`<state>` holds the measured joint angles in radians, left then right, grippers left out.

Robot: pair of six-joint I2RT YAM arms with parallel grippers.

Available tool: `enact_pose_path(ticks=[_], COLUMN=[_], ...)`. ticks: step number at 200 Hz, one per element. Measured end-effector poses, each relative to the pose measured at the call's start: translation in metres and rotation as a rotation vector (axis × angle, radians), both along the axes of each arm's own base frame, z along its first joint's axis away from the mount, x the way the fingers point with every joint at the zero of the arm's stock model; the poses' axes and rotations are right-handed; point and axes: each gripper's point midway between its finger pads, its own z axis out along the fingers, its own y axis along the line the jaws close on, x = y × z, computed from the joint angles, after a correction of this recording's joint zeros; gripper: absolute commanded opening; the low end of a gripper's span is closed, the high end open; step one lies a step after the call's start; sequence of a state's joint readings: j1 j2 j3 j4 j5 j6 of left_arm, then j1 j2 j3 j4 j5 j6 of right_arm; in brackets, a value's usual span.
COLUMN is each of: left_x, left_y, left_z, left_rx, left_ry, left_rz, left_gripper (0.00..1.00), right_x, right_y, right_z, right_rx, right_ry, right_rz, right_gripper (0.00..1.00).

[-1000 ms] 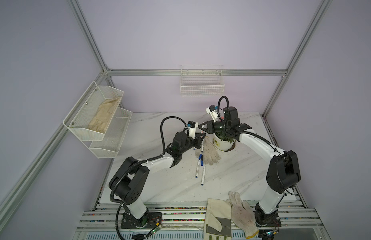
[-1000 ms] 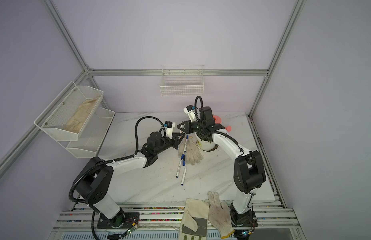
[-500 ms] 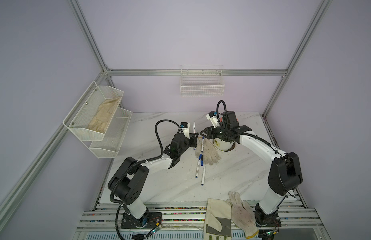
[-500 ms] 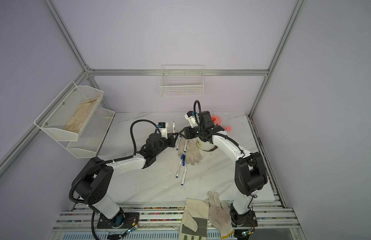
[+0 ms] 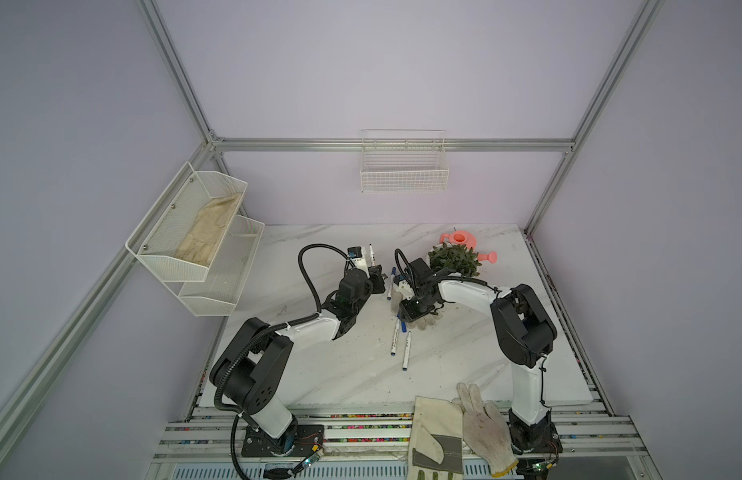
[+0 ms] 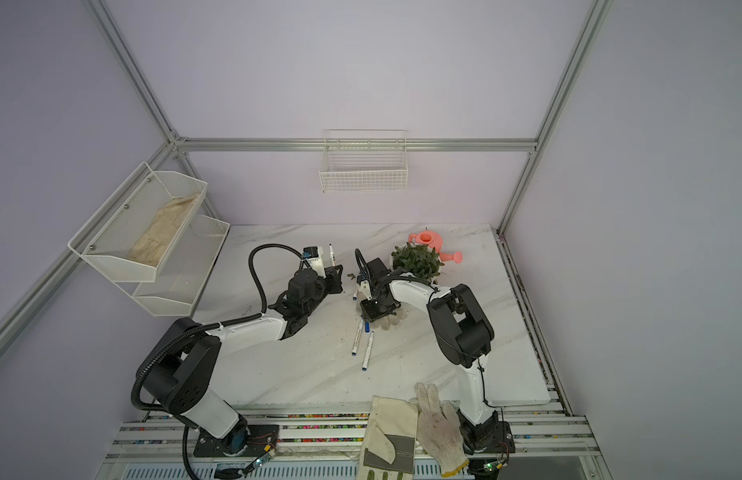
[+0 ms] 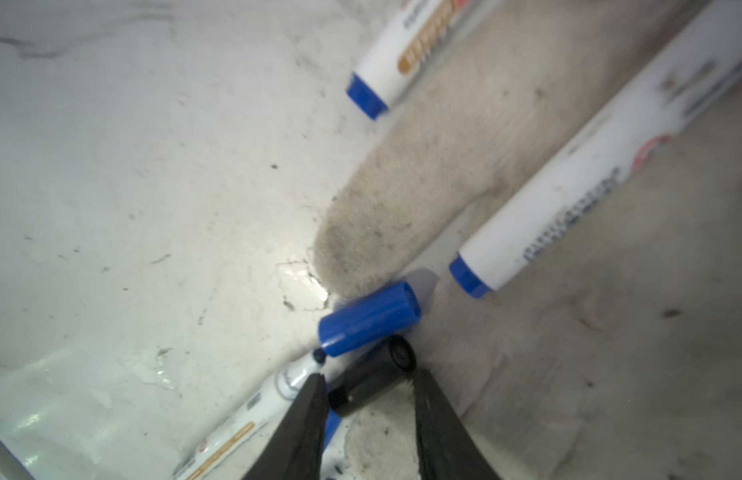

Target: Insert the pens into the pen caps

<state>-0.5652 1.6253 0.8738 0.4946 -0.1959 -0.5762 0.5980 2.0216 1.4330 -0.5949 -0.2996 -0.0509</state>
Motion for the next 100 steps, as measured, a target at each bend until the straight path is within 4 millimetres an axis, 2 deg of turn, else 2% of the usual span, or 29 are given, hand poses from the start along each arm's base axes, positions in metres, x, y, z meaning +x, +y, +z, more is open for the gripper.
enact_pose_path(ticks=[20,100], left_x=[-0.0013,-0.0022], left_y=[0.0018,0.0033], left_z=[-0.0045,-0.0067], left_rx=[0.001,0.004], left_ry=[0.012,0.016], left_rz=[0.006,0.011], left_gripper=[0.00,0.00], right_x=[0.0063,0.0093], right_y=[0.0003,0.0017], right_z=[0.0048,0.0035], right_rx=[-0.004,-0.038], right_ry=[-0.021,-0.030], right_rz=[-0.006,-0.006], right_gripper=[0.38,0.36])
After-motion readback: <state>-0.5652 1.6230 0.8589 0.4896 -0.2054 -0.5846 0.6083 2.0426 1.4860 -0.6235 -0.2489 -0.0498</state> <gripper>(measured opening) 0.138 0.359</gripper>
